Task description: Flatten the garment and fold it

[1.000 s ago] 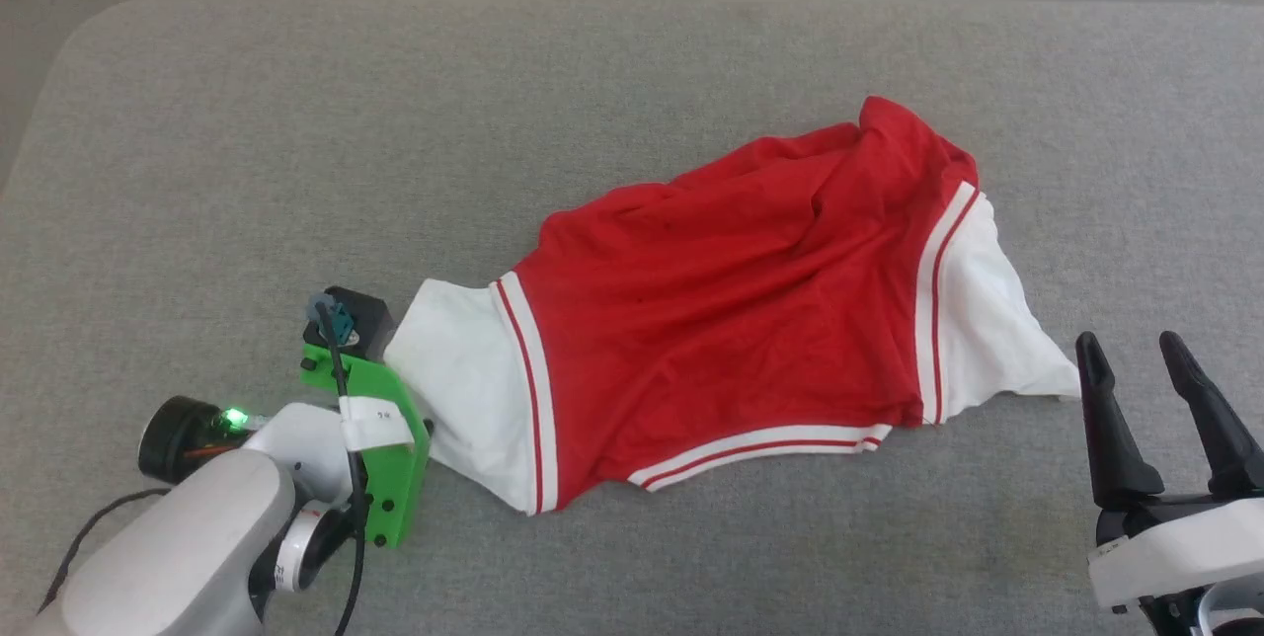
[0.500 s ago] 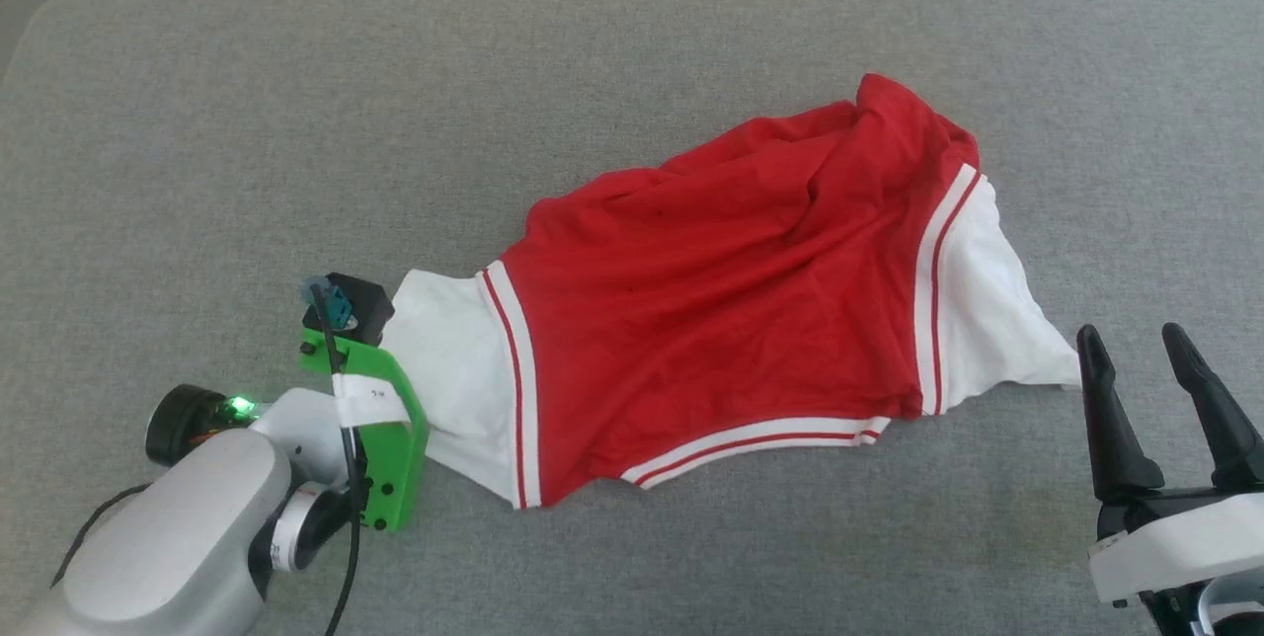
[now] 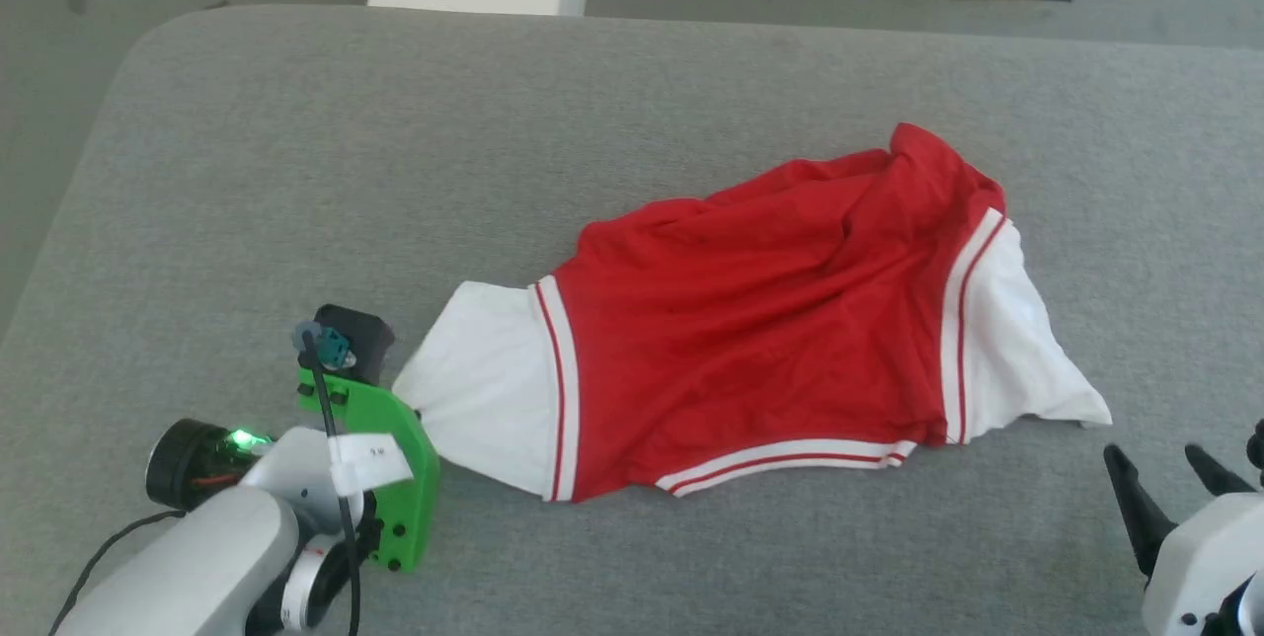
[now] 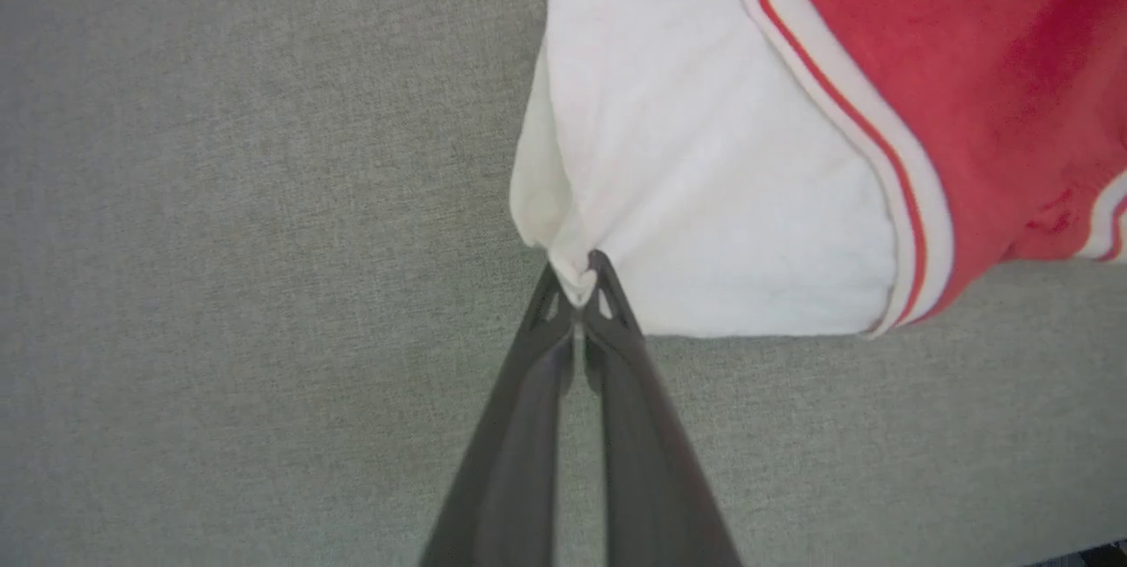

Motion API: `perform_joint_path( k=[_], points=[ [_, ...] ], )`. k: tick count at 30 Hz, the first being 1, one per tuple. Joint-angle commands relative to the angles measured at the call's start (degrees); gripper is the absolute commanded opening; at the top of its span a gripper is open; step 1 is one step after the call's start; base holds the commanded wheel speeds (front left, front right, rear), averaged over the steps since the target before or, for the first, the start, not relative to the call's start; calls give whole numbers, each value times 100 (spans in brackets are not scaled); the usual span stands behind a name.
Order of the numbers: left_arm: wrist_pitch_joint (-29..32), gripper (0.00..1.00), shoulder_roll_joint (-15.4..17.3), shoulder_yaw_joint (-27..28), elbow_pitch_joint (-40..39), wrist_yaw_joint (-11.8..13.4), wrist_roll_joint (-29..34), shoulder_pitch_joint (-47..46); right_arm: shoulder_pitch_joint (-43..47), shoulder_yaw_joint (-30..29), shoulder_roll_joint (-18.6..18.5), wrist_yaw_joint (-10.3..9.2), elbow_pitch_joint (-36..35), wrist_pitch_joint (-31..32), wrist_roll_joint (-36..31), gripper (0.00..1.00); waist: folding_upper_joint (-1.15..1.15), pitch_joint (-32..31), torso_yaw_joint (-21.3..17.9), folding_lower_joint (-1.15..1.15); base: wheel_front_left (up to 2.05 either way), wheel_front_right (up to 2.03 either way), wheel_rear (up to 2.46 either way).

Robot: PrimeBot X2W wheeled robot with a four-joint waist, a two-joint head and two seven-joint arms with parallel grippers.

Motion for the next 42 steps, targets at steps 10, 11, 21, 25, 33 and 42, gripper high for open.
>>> perform_joint_path(
  k=[10, 11, 21, 25, 33, 42],
  points=[
    [66, 0, 197, 2, -780, 190, 140, 86, -1182, 107, -468, -8, 634, 1607, -14, 100, 0, 155, 299, 0, 0, 0, 0],
    [63, 0, 191, -2, -796, 186, 146, 76, -1248, 135, -507, -8, 732, 1695, -33, 100, 0, 177, 311, 0, 0, 0, 0],
    [25, 0, 125, -35, -846, 170, 196, -9, -1573, 635, -712, -8, 1433, 1766, -73, 100, 0, 381, 399, 0, 0, 0, 0],
    [11, 0, 119, -40, -822, 162, 195, -15, -1590, 845, -775, -8, 1623, 1653, -78, 100, 0, 449, 422, 0, 0, 0, 0],
    [-45, 0, 63, -51, -681, 129, 141, -1, -1551, 1281, -1138, -8, 1889, 1287, 149, 0, 0, 364, 448, 0, 0, 0, 0],
    [-269, 0, 161, 123, -839, 200, 27, 172, -1125, 1060, -1545, -8, 1124, 914, 959, 0, 0, -288, 337, 0, 0, 0, 0]
  ],
)
